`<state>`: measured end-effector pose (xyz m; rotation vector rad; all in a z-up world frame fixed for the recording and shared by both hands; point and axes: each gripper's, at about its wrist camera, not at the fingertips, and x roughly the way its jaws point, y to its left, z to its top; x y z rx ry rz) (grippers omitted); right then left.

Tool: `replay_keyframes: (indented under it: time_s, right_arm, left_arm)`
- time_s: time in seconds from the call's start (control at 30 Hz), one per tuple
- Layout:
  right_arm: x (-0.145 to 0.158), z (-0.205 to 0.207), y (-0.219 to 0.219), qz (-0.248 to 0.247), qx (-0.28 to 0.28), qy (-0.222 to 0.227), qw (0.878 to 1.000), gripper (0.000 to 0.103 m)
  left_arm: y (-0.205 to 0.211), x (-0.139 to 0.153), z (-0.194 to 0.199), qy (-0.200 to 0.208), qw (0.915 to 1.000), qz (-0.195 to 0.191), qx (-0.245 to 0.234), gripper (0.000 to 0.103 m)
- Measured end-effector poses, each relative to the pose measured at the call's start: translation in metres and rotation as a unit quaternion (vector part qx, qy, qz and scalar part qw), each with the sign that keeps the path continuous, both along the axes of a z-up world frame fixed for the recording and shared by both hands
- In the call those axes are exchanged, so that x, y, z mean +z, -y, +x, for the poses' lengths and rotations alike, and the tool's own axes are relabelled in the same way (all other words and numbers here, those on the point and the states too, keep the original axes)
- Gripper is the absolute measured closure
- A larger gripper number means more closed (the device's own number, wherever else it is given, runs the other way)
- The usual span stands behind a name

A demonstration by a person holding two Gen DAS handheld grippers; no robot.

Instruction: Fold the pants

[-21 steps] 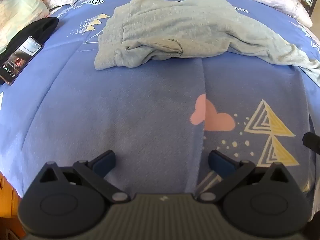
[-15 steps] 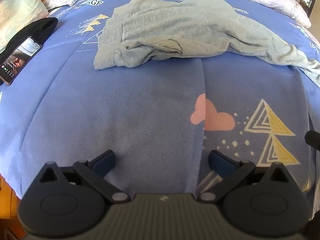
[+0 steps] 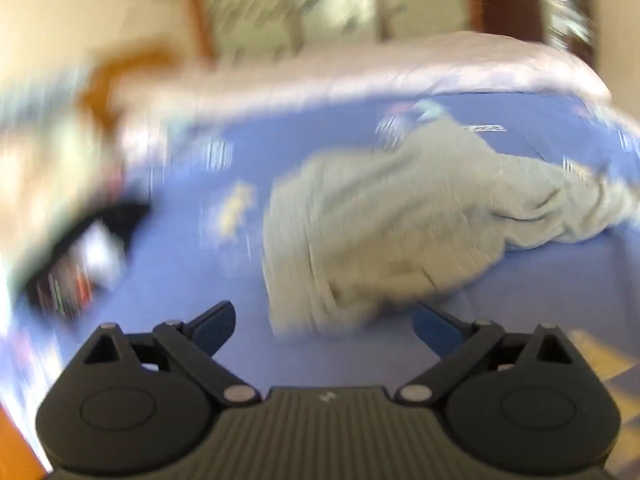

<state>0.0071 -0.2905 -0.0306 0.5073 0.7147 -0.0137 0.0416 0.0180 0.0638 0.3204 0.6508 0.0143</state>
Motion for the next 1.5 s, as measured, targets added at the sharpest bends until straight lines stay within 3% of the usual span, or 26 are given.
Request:
replay_keyframes:
  time_s: [0.07,0.1,0.17,0.23,0.3,0.33,0.47,0.57,0.63,0.77,0.87,0.97,1.13,1.23,1.3,1.37,1.43,1.5]
  right_arm:
    - [0.000,0.004,0.017,0.019,-0.026,0.003,0.999,0.064]
    - [0.002,0.006,0.030,0.022,-0.041,0.009,0.999,0.064]
    - [0.007,0.009,0.050,0.016,-0.075,0.021,0.997,0.064]
    - [0.014,0.014,0.074,0.017,-0.110,0.028,0.993,0.063]
    - [0.019,0.020,0.100,0.031,-0.141,0.035,0.989,0.062]
    - [0.021,0.024,0.113,0.041,-0.155,0.038,0.986,0.062]
    - [0.031,0.044,0.162,0.078,-0.196,0.051,0.976,0.062]
    - [0.043,0.076,0.181,0.048,-0.204,0.053,0.976,0.062]
    - [0.046,0.100,0.198,0.037,-0.208,0.039,0.977,0.062]
    - [0.032,0.121,0.223,0.073,-0.234,0.003,0.970,0.062]
    - [0.024,0.123,0.231,0.104,-0.250,-0.019,0.963,0.062]
    - [0.018,0.127,0.234,0.116,-0.256,-0.040,0.959,0.061]
    - [0.012,0.129,0.233,0.106,-0.262,-0.068,0.957,0.061]
    - [0.010,0.140,0.242,0.102,-0.271,-0.073,0.954,0.061]
    - [0.012,0.148,0.245,0.099,-0.273,-0.074,0.954,0.061]
    - [0.011,0.159,0.245,0.093,-0.265,-0.075,0.957,0.064]
    - [0.009,0.166,0.245,0.069,-0.258,-0.088,0.960,0.098]
    - [0.013,0.162,0.248,0.061,-0.267,-0.081,0.958,0.098]
  left_arm:
    - [0.020,-0.012,0.009,0.023,0.9946,0.088,-0.051,0.011]
    - [0.033,-0.022,0.017,0.026,0.9877,0.127,-0.088,0.014]
    - [0.049,-0.038,0.029,0.017,0.9808,0.150,-0.123,0.020]
    - [0.060,-0.054,0.053,-0.010,0.9793,0.155,-0.130,0.044]
    - [0.065,-0.068,0.077,-0.043,0.9796,0.148,-0.129,0.084]
    - [0.064,-0.071,0.083,-0.054,0.9811,0.135,-0.128,0.088]
    - [0.045,-0.050,0.076,-0.031,0.9897,0.091,-0.106,0.092]
    - [0.020,-0.013,0.054,0.001,0.9956,0.044,-0.083,0.092]
    - [-0.005,0.015,0.031,0.021,0.9977,0.001,-0.065,0.093]
    - [-0.038,0.039,0.009,0.027,0.9991,-0.030,-0.011,0.095]
    - [-0.064,0.040,0.001,0.012,0.9978,-0.060,0.025,0.100]
    - [-0.081,0.036,-0.001,0.009,0.9969,-0.062,0.048,0.100]
    - [-0.091,0.028,-0.016,-0.007,0.9943,-0.093,0.051,0.100]
    - [-0.085,0.021,-0.012,-0.034,0.9897,-0.131,0.046,0.084]
    - [-0.091,0.014,-0.006,-0.062,0.9784,-0.186,0.064,0.050]
    - [-0.102,0.003,-0.003,-0.087,0.9594,-0.252,0.092,0.042]
    - [-0.122,-0.007,0.005,-0.123,0.9206,-0.351,0.119,0.037]
    - [-0.139,-0.020,0.010,-0.142,0.8771,-0.437,0.139,0.027]
